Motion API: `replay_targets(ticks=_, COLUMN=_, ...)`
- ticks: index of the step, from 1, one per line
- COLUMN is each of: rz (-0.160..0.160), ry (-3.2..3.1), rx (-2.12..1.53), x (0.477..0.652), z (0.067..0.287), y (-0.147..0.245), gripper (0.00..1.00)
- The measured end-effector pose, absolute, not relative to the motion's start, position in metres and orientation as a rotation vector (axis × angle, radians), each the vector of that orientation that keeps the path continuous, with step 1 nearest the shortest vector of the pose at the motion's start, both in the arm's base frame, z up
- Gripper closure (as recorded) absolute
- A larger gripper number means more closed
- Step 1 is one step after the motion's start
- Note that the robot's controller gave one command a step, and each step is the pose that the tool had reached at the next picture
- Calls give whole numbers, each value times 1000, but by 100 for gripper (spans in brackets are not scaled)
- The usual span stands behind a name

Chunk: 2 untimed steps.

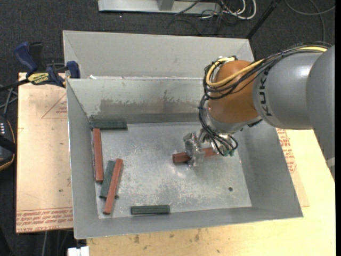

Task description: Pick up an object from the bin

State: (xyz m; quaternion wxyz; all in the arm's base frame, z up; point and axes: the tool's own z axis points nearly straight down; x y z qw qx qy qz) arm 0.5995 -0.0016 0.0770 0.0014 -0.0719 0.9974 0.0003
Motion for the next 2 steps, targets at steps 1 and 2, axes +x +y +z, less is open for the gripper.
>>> replay_targets(ticks=1, rz=1, ry=3131, rx=-225, x=599, z=77, y=-2, gripper=100)
replay_targets(ticks=2, rz=-3, ry=3110, rx=-361, x=583, z=274, y=-33, gripper=100)
